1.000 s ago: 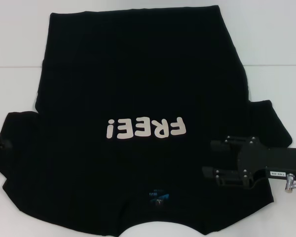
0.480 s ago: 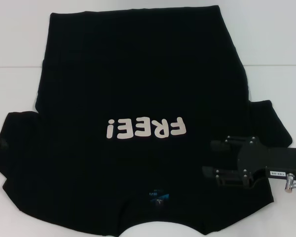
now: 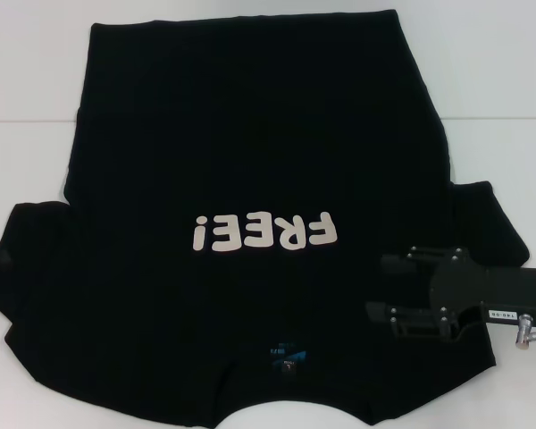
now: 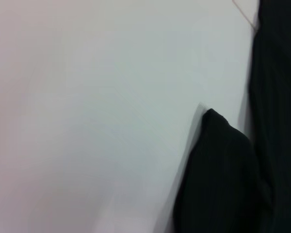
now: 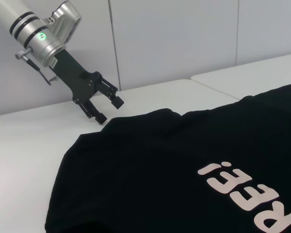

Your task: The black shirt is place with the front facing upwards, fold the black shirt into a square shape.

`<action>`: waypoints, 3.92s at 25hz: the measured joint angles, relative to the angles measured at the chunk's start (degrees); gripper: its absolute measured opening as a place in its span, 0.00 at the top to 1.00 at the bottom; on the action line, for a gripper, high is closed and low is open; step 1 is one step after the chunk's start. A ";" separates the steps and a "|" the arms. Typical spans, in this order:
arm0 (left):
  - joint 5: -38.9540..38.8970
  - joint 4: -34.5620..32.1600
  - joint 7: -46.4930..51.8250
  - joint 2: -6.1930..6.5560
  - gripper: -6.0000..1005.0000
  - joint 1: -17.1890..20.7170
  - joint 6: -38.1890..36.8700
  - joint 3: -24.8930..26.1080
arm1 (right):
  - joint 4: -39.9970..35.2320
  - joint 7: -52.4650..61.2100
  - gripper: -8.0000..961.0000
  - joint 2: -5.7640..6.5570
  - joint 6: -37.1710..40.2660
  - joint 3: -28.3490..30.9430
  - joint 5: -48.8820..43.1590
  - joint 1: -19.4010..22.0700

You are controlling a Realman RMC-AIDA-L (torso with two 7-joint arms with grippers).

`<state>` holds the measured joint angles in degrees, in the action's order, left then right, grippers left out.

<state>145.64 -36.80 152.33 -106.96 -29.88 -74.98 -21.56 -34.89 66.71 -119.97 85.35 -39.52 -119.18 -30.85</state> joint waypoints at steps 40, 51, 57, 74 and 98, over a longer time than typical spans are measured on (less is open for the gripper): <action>-0.05 2.97 -0.75 -0.38 0.10 -3.70 3.56 -2.45 | 0.09 0.00 0.20 -0.09 0.13 -0.11 0.00 -0.49; -0.01 2.75 -2.80 -0.51 0.10 -3.97 3.26 -4.06 | 0.65 -0.10 0.20 0.01 -0.18 0.07 0.00 -0.77; 0.00 2.33 -2.83 -0.69 0.18 -4.16 4.15 -7.14 | 0.65 -0.06 0.20 0.11 -0.18 0.17 0.00 -0.93; 0.00 2.35 -2.95 -0.70 0.83 -4.09 4.42 -6.86 | 0.61 -0.27 0.20 -0.01 -0.23 0.24 0.00 -0.96; -0.01 -4.57 -3.05 2.81 0.97 -3.81 1.97 -4.73 | 1.55 0.00 0.20 0.06 -0.27 0.85 1.50 -0.92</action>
<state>145.63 -41.37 149.28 -104.15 -33.69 -73.01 -26.29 -33.34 66.71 -119.91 85.08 -38.67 -117.68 -31.77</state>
